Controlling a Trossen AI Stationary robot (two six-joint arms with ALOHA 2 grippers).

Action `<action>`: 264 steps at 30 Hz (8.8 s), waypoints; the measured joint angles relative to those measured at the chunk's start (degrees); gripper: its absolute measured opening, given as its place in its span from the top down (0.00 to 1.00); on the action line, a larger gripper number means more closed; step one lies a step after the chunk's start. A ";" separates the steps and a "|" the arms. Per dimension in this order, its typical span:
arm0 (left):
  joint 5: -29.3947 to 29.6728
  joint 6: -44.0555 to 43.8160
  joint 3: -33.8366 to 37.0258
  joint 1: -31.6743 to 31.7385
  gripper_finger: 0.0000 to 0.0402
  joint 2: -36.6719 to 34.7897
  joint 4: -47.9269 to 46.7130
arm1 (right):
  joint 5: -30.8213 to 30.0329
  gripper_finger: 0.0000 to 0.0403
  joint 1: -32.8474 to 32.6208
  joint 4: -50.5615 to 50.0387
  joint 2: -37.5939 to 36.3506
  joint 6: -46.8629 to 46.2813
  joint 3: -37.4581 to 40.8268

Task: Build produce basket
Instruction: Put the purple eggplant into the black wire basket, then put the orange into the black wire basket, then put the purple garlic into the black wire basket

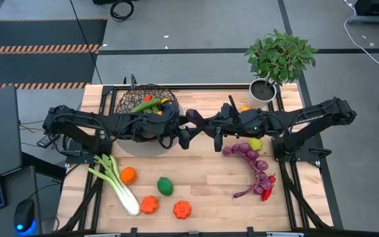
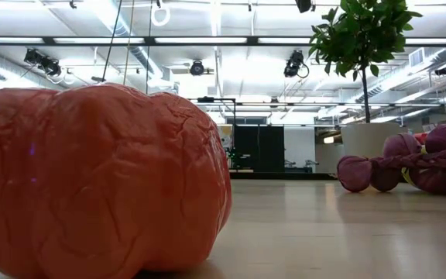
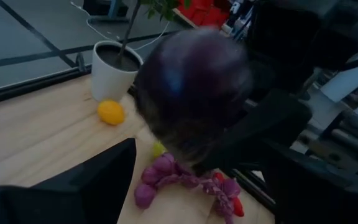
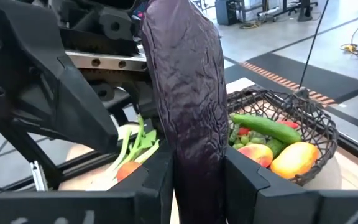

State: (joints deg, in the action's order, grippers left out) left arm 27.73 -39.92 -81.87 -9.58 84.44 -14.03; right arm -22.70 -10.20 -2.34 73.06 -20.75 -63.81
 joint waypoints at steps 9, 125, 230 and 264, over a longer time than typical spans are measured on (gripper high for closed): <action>0.24 0.05 0.00 0.57 0.27 -0.02 3.46 | -0.37 0.73 -0.04 0.17 0.02 -1.41 0.00; -35.85 -36.18 24.90 -21.21 0.28 -0.50 -52.82 | 20.87 0.33 3.04 -29.05 0.02 -22.72 3.30; -25.84 -1.85 4.50 11.46 0.04 -7.68 -54.08 | 22.95 0.32 2.67 -27.31 0.07 -25.84 3.32; -21.34 -7.28 4.48 4.67 0.04 -7.52 -12.93 | 34.89 0.31 -20.88 -66.51 0.07 -79.35 3.28</action>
State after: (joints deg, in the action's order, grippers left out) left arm 6.39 -47.20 -77.38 -4.91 76.93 -26.96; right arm 12.19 -31.08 -68.85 73.12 -100.11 -60.53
